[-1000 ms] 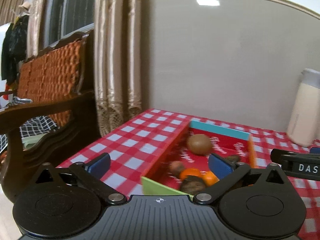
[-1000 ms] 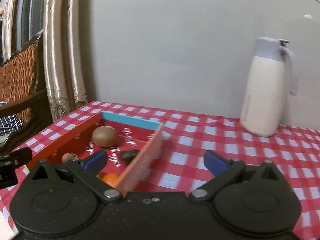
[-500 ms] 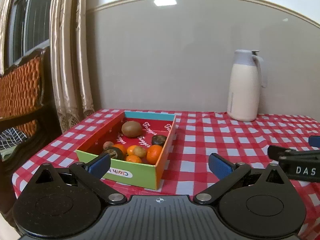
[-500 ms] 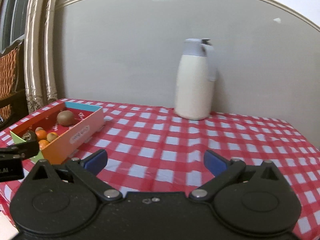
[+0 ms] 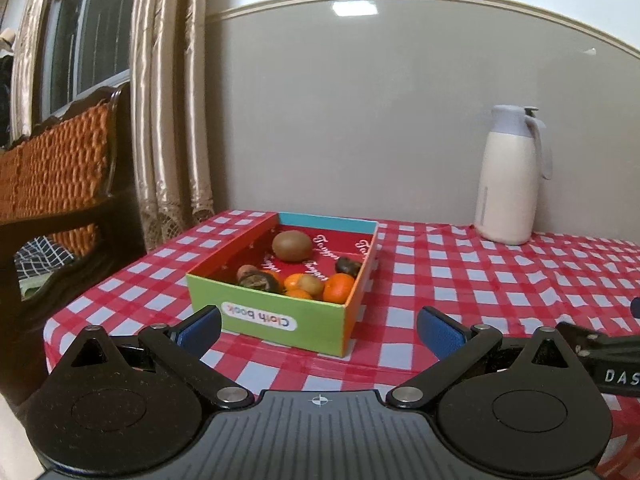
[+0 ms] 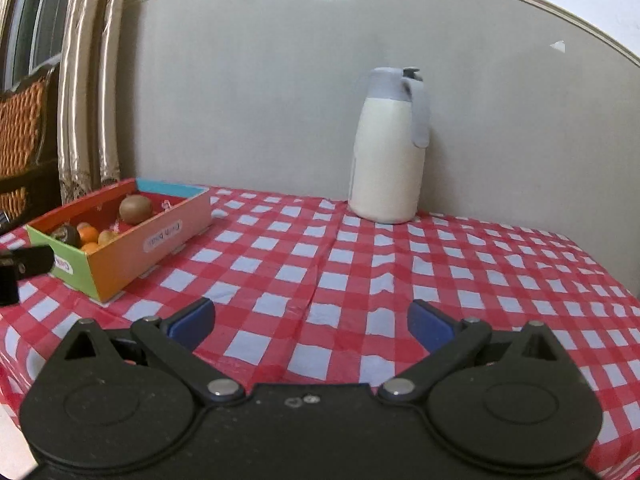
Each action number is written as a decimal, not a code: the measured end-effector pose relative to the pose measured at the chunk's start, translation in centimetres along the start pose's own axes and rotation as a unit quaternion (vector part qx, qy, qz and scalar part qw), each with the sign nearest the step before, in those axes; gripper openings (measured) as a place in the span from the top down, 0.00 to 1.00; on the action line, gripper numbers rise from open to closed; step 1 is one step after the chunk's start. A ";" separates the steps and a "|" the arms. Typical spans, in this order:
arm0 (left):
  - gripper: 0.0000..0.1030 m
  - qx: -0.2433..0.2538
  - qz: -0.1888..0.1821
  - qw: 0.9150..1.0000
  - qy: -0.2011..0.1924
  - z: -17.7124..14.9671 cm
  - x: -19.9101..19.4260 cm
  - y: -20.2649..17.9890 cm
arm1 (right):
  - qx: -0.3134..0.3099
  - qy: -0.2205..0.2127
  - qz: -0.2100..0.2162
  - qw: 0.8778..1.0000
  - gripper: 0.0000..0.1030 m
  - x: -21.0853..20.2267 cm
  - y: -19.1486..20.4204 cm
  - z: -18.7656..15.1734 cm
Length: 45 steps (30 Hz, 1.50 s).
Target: Organize fruits
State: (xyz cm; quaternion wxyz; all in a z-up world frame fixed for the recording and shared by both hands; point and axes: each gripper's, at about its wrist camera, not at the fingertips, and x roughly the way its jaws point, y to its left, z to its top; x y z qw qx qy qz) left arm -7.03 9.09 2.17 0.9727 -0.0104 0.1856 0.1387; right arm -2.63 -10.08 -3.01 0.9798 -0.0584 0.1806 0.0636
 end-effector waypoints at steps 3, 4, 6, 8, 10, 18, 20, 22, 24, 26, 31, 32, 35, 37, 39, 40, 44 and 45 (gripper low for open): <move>0.00 -0.004 0.004 1.000 0.000 -0.1 0.1 0.3 | -0.005 0.005 -0.001 1.000 0.00 0.5 0.6 0.0; 0.00 -0.006 0.004 1.000 0.000 -0.2 0.1 0.4 | -0.005 0.005 -0.002 1.000 0.00 0.5 0.7 0.0; 0.00 -0.008 0.004 1.000 -0.001 -0.2 0.1 0.5 | -0.004 0.004 0.000 1.000 0.00 0.6 0.8 0.0; 0.00 -0.008 0.005 1.000 -0.003 -0.2 0.0 0.5 | -0.005 0.004 0.000 1.000 0.00 0.7 0.9 0.0; 0.00 -0.007 0.006 1.000 -0.004 -0.2 0.0 0.6 | -0.009 0.004 0.000 1.000 0.00 0.6 1.0 0.0; 0.00 -0.007 0.008 1.000 -0.003 -0.2 0.1 0.7 | -0.006 0.004 -0.001 1.000 0.00 0.6 0.7 0.0; 0.00 -0.007 0.008 1.000 -0.003 -0.2 0.0 0.8 | -0.007 0.004 -0.001 1.000 0.00 0.6 0.8 0.0; 0.00 -0.007 0.010 1.000 -0.004 -0.2 0.0 0.7 | -0.007 0.004 -0.002 1.000 0.00 0.5 0.8 -0.1; 0.00 -0.007 0.010 1.000 -0.004 -0.2 0.0 0.7 | -0.007 0.003 -0.001 1.000 0.00 0.5 0.9 -0.1; 0.00 -0.007 0.010 1.000 -0.004 -0.2 0.0 0.8 | -0.006 0.003 0.000 1.000 0.00 0.4 0.8 -0.1; 0.00 -0.008 0.009 1.000 -0.004 -0.2 0.0 0.8 | -0.008 0.003 -0.001 1.000 0.00 0.4 0.9 -0.1; 0.00 -0.008 0.009 1.000 -0.004 -0.2 -0.1 0.8 | -0.008 0.003 -0.001 1.000 0.00 0.5 0.9 -0.1; 0.00 -0.006 0.009 1.000 -0.004 -0.2 -0.1 0.8 | -0.009 0.003 -0.001 1.000 0.00 0.4 0.9 -0.1; 0.00 -0.006 0.009 1.000 -0.005 -0.3 -0.1 0.9 | -0.010 0.003 0.000 1.000 0.00 0.4 1.0 0.0; 0.00 -0.006 0.010 1.000 -0.005 -0.3 -0.1 0.9 | -0.008 0.003 0.001 1.000 0.00 0.3 1.0 -0.1; 0.00 -0.006 0.009 1.000 -0.005 -0.3 -0.1 0.9 | -0.009 0.004 0.001 1.000 0.00 0.3 1.0 -0.1; 0.00 -0.006 0.009 1.000 -0.005 -0.3 -0.1 0.9 | -0.009 0.003 0.000 1.000 0.00 0.3 1.0 0.0; 0.00 -0.006 0.009 1.000 -0.005 -0.3 -0.1 0.9 | -0.009 0.003 0.000 1.000 0.00 0.3 1.0 -0.1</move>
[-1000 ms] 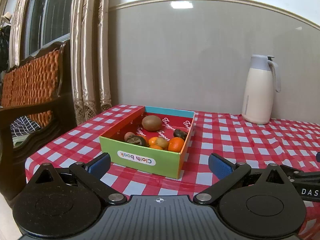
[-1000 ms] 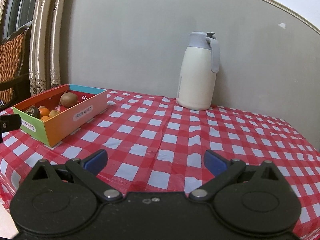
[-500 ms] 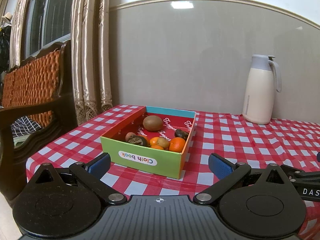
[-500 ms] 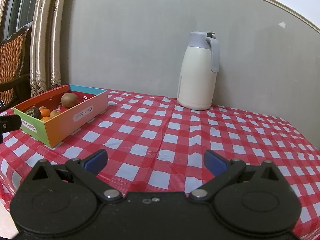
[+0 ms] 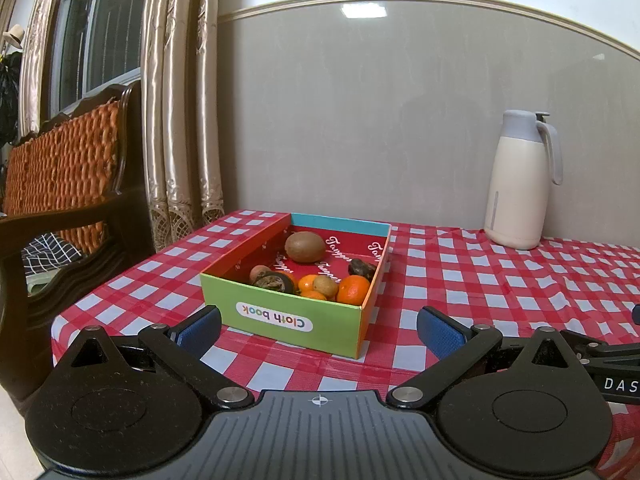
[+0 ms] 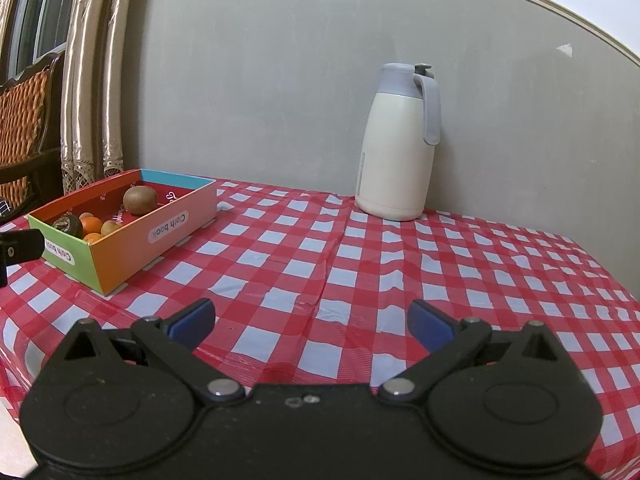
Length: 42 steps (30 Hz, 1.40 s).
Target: Organize fruits
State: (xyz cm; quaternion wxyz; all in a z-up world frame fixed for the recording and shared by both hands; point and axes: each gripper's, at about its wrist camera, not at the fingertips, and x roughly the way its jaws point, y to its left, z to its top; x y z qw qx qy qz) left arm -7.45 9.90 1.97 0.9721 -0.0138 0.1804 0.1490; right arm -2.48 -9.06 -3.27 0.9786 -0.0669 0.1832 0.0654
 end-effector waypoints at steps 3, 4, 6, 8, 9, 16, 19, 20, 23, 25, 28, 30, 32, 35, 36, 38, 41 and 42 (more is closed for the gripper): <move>0.00 0.000 0.000 1.000 0.000 0.0 0.0 0.0 | 0.000 0.000 0.001 1.000 0.00 0.0 -0.1 0.0; 0.00 0.000 0.000 1.000 0.000 0.0 0.0 0.0 | 0.000 0.000 0.001 1.000 0.00 0.1 -0.1 0.0; 0.00 0.000 0.000 1.000 0.000 0.0 0.0 0.0 | 0.000 0.000 0.001 1.000 0.00 0.0 -0.1 0.0; 0.00 0.000 0.000 1.000 0.000 0.0 0.0 0.0 | 0.000 0.000 0.001 1.000 0.00 0.0 -0.1 0.0; 0.00 -0.001 0.001 1.000 0.000 0.0 0.0 0.0 | -0.001 0.000 0.001 1.000 0.00 0.0 0.0 0.0; 0.00 0.001 -0.001 1.000 0.000 0.0 0.1 0.0 | -0.003 0.001 0.002 1.000 0.00 0.1 -0.1 0.0; 0.00 0.002 -0.001 1.000 0.001 0.0 0.1 -0.1 | -0.004 0.001 0.002 1.000 0.00 0.1 -0.1 0.0; 0.00 0.002 -0.001 1.000 0.000 0.0 0.1 -0.1 | -0.004 0.001 0.002 1.000 0.00 0.1 -0.1 0.0; 0.00 -0.005 0.000 1.000 -0.002 0.1 0.1 0.1 | -0.003 0.001 0.002 1.000 0.00 0.1 -0.1 0.0; 0.00 -0.014 -0.001 1.000 -0.007 0.0 0.0 0.4 | -0.003 0.001 0.002 1.000 0.00 0.1 -0.1 0.0; 0.00 -0.019 -0.006 1.000 -0.010 0.0 0.0 0.7 | -0.002 0.001 0.002 1.000 0.00 0.1 -0.1 0.0; 0.00 -0.018 -0.006 1.000 -0.014 0.0 -0.1 0.6 | -0.002 0.001 0.002 1.000 0.00 0.1 -0.1 0.0; 0.00 -0.017 -0.007 1.000 -0.019 0.0 -0.2 0.6 | -0.002 0.001 0.002 1.000 0.00 0.1 -0.1 0.0; 0.00 -0.015 -0.013 1.000 -0.019 0.0 -0.2 0.5 | -0.002 0.001 0.002 1.000 0.00 0.1 -0.1 0.0; 0.00 -0.015 -0.013 1.000 -0.019 0.0 -0.2 0.5 | -0.002 0.001 0.002 1.000 0.00 0.1 -0.1 0.0; 0.00 -0.017 -0.014 1.000 -0.016 0.0 -0.1 0.5 | -0.002 0.001 0.002 1.000 0.00 0.1 -0.1 0.0; 0.00 -0.019 -0.006 1.000 -0.011 0.0 -0.1 0.6 | -0.001 0.001 0.003 1.000 0.00 0.1 -0.2 0.0; 0.00 -0.020 -0.005 1.000 -0.012 0.0 -0.1 0.7 | -0.001 0.001 0.003 1.000 0.00 0.1 -0.2 0.0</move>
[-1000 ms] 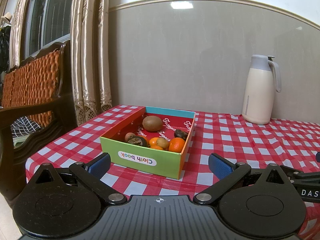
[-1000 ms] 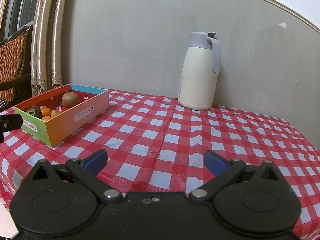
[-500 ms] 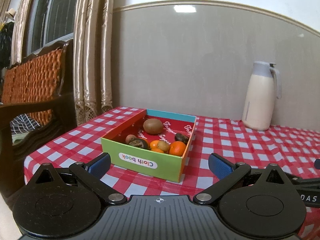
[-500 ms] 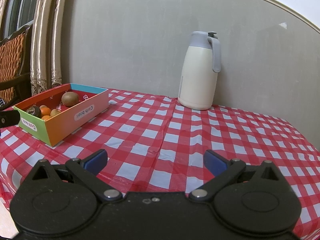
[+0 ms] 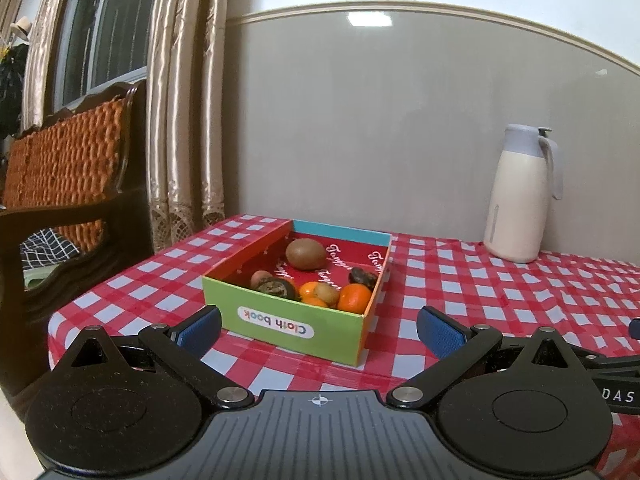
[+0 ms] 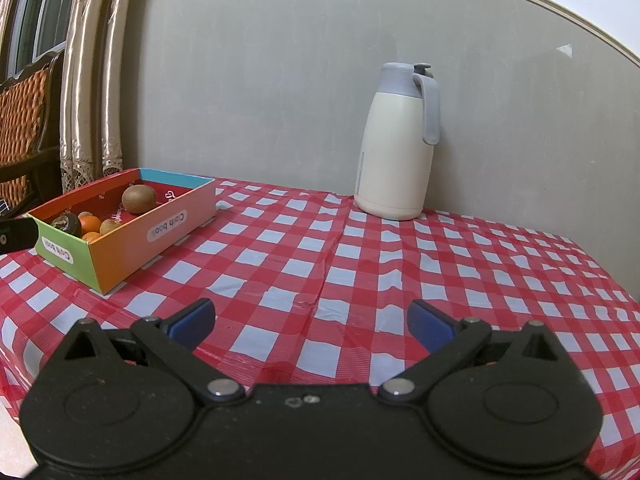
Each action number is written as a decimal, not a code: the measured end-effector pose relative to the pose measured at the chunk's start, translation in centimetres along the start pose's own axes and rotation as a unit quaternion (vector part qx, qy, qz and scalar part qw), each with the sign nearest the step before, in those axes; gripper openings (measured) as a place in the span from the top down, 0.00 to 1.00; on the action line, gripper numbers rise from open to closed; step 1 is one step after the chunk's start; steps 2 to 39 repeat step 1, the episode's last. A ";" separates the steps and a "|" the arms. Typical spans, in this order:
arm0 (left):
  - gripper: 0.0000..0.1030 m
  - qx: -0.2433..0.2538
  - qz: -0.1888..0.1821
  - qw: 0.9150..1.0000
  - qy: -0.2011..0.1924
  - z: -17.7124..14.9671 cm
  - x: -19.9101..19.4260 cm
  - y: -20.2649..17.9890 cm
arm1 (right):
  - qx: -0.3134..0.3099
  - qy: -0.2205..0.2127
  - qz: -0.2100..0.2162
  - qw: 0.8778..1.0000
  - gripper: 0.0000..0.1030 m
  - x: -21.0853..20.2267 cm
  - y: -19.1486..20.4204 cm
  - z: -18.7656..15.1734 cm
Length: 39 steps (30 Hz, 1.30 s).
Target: Organize fruits
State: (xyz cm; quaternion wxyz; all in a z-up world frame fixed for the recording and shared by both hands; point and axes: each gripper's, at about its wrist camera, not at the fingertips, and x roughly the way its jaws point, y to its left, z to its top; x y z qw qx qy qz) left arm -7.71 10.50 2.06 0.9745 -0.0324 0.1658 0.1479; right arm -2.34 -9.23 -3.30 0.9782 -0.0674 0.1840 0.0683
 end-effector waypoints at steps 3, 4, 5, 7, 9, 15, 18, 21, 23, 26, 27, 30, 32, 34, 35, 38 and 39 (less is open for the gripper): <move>0.00 -0.001 0.002 1.000 0.000 0.0 0.0 0.0 | 0.001 0.000 0.000 1.000 0.00 0.0 0.0 0.0; 0.00 -0.001 0.002 1.000 0.000 0.0 0.0 0.0 | 0.001 0.000 0.000 1.000 0.00 0.0 0.0 0.0; 0.00 -0.001 0.002 1.000 0.000 0.0 0.0 0.0 | 0.001 0.000 0.000 1.000 0.00 0.0 0.0 0.0; 0.00 -0.001 0.002 1.000 0.000 0.0 0.0 0.0 | 0.001 0.000 0.000 1.000 0.00 0.0 0.0 0.0; 0.00 -0.001 0.002 1.000 0.000 0.0 0.0 0.0 | 0.001 0.000 0.000 1.000 0.00 0.0 0.0 0.0; 0.00 -0.001 0.002 1.000 0.000 0.0 0.0 0.0 | 0.001 0.000 0.000 1.000 0.00 0.0 0.0 0.0; 0.00 -0.001 0.002 1.000 0.000 0.0 0.0 0.0 | 0.001 0.000 0.000 1.000 0.00 0.0 0.0 0.0; 0.00 -0.001 0.002 1.000 0.000 0.0 0.0 0.0 | 0.001 0.000 0.000 1.000 0.00 0.0 0.0 0.0; 0.00 -0.001 0.002 1.000 0.000 0.0 0.0 0.0 | 0.001 0.000 0.000 1.000 0.00 0.0 0.0 0.0; 0.00 -0.001 0.002 1.000 0.000 0.0 0.0 0.0 | 0.001 0.000 0.000 1.000 0.00 0.0 0.0 0.0; 0.00 -0.001 0.002 1.000 0.000 0.0 0.0 0.0 | 0.001 0.000 0.000 1.000 0.00 0.0 0.0 0.0; 0.00 -0.001 0.002 1.000 0.000 0.0 0.0 0.0 | 0.001 0.000 0.000 1.000 0.00 0.0 0.0 0.0; 0.00 -0.001 0.002 1.000 0.000 0.0 0.0 0.0 | 0.001 0.000 0.000 1.000 0.00 0.0 0.0 0.0; 0.00 -0.001 0.002 1.000 0.000 0.0 0.0 0.0 | 0.001 0.000 0.000 1.000 0.00 0.0 0.0 0.0; 0.00 -0.001 0.002 1.000 0.000 0.0 0.0 0.0 | 0.001 0.000 0.000 1.000 0.00 0.0 0.0 0.0; 0.00 -0.001 0.002 1.000 0.000 0.0 0.0 0.0 | 0.001 0.000 0.000 1.000 0.00 0.0 0.0 0.0; 0.00 -0.001 0.002 1.000 0.000 0.0 0.0 0.0 | 0.001 0.000 0.000 1.000 0.00 0.0 0.0 0.0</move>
